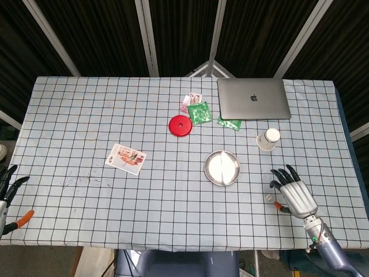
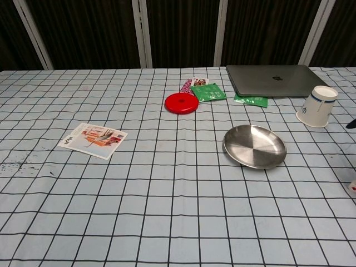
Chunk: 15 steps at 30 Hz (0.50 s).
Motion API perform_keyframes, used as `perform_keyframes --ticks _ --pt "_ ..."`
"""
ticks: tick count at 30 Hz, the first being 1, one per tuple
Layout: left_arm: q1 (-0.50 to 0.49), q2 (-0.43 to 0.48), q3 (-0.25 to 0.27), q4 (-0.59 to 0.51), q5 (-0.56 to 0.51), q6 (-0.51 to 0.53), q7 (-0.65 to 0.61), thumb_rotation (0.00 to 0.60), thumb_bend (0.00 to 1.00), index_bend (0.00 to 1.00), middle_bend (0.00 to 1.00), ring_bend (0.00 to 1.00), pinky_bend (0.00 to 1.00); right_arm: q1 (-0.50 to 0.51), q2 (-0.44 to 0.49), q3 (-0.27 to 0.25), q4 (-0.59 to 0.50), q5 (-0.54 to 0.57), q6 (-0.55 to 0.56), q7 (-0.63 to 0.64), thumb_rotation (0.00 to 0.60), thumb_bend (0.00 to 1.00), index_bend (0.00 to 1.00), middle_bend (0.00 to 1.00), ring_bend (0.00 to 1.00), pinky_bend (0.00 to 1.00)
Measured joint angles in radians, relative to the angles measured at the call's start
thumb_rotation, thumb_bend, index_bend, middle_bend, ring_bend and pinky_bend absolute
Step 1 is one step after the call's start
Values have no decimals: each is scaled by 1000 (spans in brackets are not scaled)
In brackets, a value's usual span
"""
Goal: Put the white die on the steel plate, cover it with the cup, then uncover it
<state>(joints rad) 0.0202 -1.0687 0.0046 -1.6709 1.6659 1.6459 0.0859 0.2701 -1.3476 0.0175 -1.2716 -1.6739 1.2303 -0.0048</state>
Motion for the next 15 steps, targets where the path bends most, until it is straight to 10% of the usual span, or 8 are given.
perform_keyframes --ticks 15 --pt "-3 -16 -2 -8 -8 -12 52 600 266 187 0 0 128 46 -55 -50 121 -55 -23 35 600 256 431 172 148 0"
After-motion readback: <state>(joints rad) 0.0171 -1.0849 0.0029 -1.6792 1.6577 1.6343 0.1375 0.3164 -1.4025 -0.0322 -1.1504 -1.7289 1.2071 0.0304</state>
